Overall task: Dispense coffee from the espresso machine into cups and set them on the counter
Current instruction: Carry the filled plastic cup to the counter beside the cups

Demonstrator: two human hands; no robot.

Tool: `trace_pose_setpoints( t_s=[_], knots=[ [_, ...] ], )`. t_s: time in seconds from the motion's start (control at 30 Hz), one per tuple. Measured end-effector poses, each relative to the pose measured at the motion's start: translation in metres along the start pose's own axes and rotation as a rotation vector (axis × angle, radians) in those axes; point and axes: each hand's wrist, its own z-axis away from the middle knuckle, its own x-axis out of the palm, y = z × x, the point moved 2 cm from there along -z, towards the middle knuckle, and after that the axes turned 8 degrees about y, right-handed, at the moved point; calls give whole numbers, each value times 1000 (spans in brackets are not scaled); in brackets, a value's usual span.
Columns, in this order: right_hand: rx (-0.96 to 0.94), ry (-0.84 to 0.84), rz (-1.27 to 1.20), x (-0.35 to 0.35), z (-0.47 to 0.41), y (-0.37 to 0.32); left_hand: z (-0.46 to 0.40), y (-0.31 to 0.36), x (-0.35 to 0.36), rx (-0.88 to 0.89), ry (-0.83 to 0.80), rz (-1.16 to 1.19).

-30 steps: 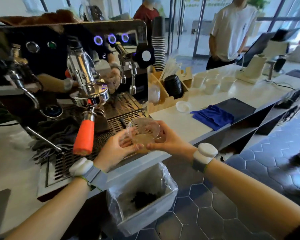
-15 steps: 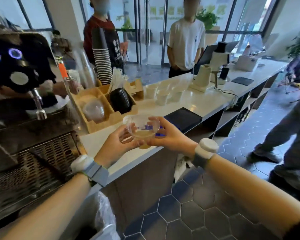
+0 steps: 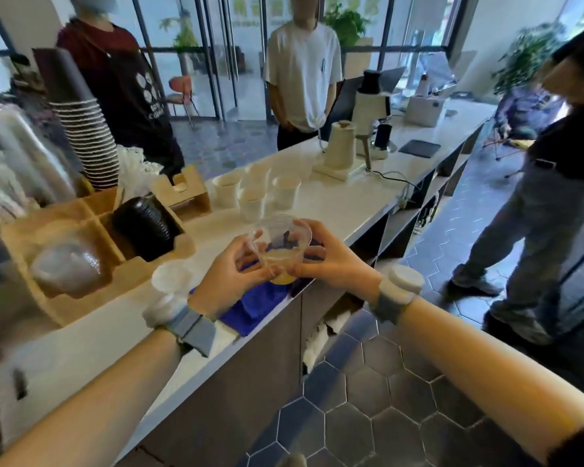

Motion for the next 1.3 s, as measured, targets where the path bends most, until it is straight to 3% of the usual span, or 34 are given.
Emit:
trace_pose_setpoints(
  t_s=[0.3,0.63,1.3],
  knots=[
    [46,45,73,-59,-106,35,-128,-30,28,2,-48,-45],
    [64,16,47,-89,-215,66,-228,-57,41,-9,24,-55],
    [73,-439,69,-120,-335,164,-281,-122,89,-275,407,-36]
  ],
)
